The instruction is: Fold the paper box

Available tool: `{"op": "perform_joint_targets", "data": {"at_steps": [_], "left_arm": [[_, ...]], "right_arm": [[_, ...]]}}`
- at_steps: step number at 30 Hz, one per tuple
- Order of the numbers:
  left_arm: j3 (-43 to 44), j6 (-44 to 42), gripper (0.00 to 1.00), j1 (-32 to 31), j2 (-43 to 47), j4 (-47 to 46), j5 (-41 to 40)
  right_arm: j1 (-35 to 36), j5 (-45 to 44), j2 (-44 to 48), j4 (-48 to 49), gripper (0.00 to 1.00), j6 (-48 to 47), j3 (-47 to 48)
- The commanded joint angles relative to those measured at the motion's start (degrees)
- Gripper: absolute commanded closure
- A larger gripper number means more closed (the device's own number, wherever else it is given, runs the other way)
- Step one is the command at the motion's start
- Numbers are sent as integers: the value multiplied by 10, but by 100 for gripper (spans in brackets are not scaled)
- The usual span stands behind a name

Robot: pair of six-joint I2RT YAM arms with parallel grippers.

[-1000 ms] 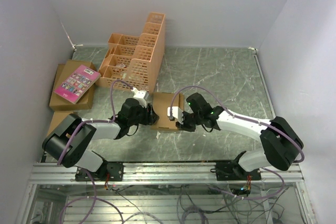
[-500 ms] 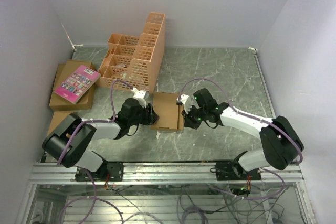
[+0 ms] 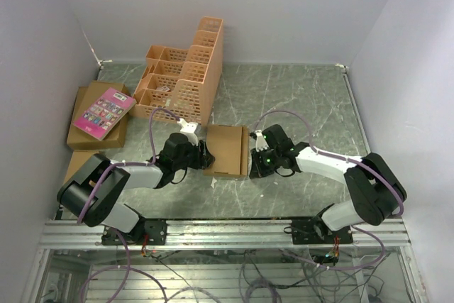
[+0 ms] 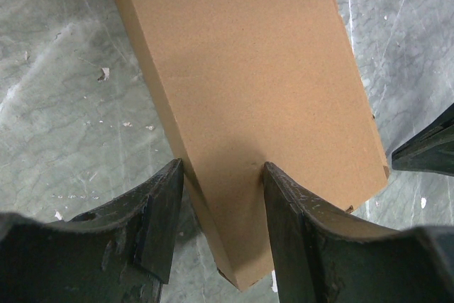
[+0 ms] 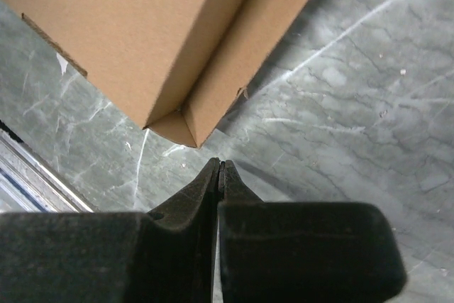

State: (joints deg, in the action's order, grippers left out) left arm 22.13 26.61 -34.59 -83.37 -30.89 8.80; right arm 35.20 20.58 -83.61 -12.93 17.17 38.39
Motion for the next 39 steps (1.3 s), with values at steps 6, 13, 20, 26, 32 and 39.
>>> {"op": "perform_joint_targets", "data": {"at_steps": [6, 13, 20, 26, 32, 39], "left_arm": [[-9, -10, 42, -1, -14, 27, 8], [-3, -13, 42, -1, -28, 22, 16], [-2, -10, 42, -1, -39, 9, 28], [-3, -7, 42, -1, -54, -7, 38], [9, -13, 42, -1, -64, -3, 46], [19, -13, 31, -1, -41, 29, 26]], "right_arm": [[-4, -36, -15, 45, 100, 85, -14], [3, -21, -45, 77, 100, 119, 8], [25, 16, -46, 99, 100, 170, 30], [45, 31, -41, 108, 100, 220, 19], [47, 33, -33, 116, 100, 255, 9], [2, 12, 15, 17, 100, 114, -3]]}}
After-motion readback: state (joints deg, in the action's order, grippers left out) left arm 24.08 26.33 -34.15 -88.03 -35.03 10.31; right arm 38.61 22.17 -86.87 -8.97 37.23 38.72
